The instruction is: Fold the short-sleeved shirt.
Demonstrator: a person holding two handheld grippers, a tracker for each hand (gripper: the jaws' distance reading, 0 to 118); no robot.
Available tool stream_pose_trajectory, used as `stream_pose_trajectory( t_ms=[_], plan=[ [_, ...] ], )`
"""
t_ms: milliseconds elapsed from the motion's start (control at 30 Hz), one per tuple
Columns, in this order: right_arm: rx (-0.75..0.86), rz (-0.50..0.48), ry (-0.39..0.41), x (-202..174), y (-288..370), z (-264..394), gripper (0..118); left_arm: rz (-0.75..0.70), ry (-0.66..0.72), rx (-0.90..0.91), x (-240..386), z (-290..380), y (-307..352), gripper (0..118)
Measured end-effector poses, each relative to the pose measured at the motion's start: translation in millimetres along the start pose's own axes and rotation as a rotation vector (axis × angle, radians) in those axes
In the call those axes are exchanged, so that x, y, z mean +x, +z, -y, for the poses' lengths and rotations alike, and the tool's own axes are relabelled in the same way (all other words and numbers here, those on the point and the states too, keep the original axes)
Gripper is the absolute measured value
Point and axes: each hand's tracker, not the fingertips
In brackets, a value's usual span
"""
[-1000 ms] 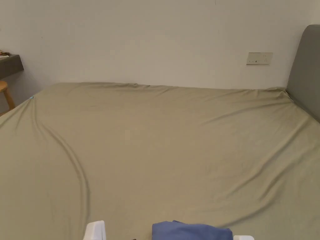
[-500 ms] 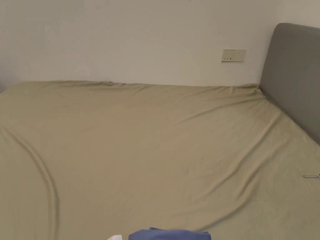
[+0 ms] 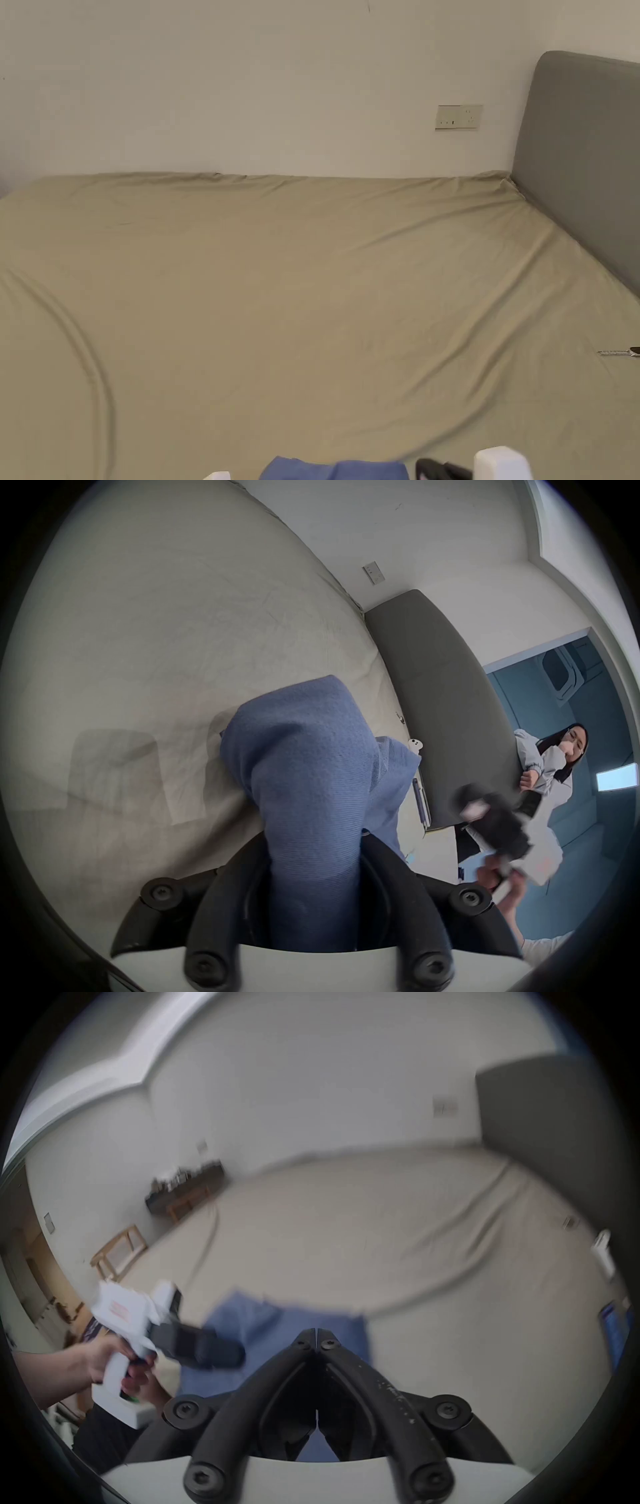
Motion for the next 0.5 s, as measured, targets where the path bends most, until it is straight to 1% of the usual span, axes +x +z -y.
stream_pose_trajectory(
  t_ms=[67,100,133,233,267,333,400,433,467,500],
  plan=[
    [0.168,0.086,0.063,-6.3,53.3,-18.5,1,-0.018,-0.030,-0.005,1.6,0.0,4.2,22],
    [0.248,0.120,0.068,-8.4,82.2,-23.4,1,-0.038,-0.045,0.006,4.9,0.8,8.2,22],
    [0.303,0.161,0.069,-10.6,108.1,-25.6,1,-0.055,-0.063,0.012,8.6,0.9,13.0,22],
    [0.399,0.323,0.140,-16.6,162.6,-21.5,1,-0.118,-0.123,0.034,10.9,-3.1,38.8,22],
    [0.398,0.337,0.136,-16.0,172.3,-19.6,1,-0.135,-0.129,0.039,11.4,-5.9,51.4,22],
    [0.386,0.318,0.110,-14.3,183.0,-17.0,1,-0.187,-0.161,0.060,4.4,-11.2,81.1,22],
    [0.373,0.314,0.049,-16.0,188.4,-15.6,1,-0.244,-0.177,0.071,-7.3,-20.9,121.3,22],
    [0.375,0.288,0.038,-15.9,186.5,-17.0,1,-0.270,-0.147,0.094,-17.2,-25.4,143.5,22],
    [0.375,0.291,0.052,-19.2,185.6,-16.8,1,-0.279,-0.136,0.085,-27.6,-30.2,162.8,22],
    [0.372,0.301,0.062,-24.3,182.9,-16.9,1,-0.337,-0.150,0.074,-39.8,-34.9,184.9,22]
  ],
)
